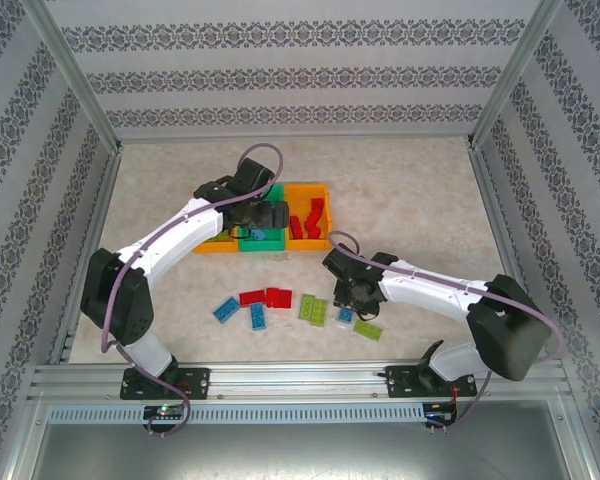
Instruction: Sort the legos into containers by color
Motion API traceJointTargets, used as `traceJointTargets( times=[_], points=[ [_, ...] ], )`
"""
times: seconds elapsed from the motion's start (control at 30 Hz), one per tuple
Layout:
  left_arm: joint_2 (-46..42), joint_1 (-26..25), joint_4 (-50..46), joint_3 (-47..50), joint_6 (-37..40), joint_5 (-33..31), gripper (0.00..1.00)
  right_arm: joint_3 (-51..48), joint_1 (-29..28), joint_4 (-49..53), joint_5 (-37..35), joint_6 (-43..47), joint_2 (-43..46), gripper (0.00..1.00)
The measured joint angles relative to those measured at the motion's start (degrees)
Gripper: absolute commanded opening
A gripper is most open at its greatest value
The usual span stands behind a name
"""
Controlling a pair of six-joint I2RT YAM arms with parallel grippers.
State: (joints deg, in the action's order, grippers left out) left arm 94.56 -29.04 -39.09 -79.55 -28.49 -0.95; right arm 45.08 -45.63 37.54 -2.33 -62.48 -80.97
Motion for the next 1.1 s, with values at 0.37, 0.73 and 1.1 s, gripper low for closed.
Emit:
traceJointTargets(
  times=[0.37,0.73,1.1],
  points=[
    [-12.2,7.1,0.5,12.5,-0.4,-0.8,0.99,20.6,0.9,-7.6,-3.2,12.1,-5.5,0.27],
    [-18.3,7.8,0.3,25.8,-2.1,0.9,1.00,49.8,5.4,-13.6,2.8,23.4,-31.2,0.30],
    [-29.4,4.7,0.0,39.6,-1.5,2.0,1.00,63.0,6.7,-8.8,7.8,25.9,-45.0,0.55]
  ],
)
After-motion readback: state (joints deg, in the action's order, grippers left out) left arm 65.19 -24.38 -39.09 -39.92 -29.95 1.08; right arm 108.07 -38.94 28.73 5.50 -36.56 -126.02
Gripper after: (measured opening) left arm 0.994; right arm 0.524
